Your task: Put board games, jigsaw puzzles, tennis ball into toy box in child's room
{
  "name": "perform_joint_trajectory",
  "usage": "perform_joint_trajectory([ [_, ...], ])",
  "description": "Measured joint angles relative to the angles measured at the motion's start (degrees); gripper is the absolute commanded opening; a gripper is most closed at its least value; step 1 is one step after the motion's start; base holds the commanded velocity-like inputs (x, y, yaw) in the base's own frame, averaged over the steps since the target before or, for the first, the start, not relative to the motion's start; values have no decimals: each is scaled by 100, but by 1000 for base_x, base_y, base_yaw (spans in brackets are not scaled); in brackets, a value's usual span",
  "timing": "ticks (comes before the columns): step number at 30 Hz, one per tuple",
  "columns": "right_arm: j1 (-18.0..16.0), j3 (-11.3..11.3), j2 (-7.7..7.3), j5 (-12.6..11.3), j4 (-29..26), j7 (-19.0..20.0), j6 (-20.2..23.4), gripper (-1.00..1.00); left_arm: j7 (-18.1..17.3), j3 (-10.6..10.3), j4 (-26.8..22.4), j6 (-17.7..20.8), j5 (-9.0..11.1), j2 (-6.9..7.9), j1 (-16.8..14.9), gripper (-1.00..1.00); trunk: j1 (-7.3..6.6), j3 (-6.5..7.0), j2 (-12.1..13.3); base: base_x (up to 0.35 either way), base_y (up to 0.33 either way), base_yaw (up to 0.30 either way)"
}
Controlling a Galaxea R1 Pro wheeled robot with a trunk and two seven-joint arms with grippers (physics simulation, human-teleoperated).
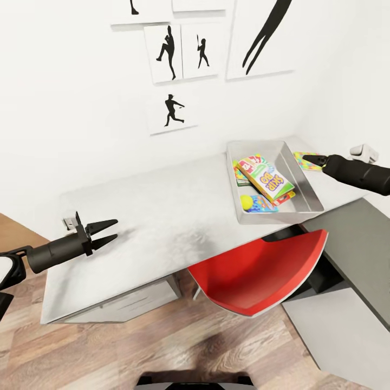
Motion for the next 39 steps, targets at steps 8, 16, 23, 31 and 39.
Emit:
perform_joint_trajectory([
  [8,0,-12,-30,-6,-3,59,4,100,2,-7,-46,-4,1,-161,-2,100,0,0,0,-5,-4,0],
  [16,0,-13,-45,-4,-4,68,5,100,54,-8,-54,-8,1,-365,-19,100,0,0,0,-1,-1,0],
  [23,0,-11,-48,9,2,54,7,100,665,-53,-21,-12,-47,-838,-463,100,0,0,1,0,0,0],
  [31,0,0,-46,21,7,21,10,100,3265,-442,305,7,-98,-2149,-1571,100,1,1,1,0,0,0],
  [39,0,20,-41,53,28,-300,17,100,5240,-1098,1194,-46,-205,-3342,-2699,100,0,1,1,0,0,0],
])
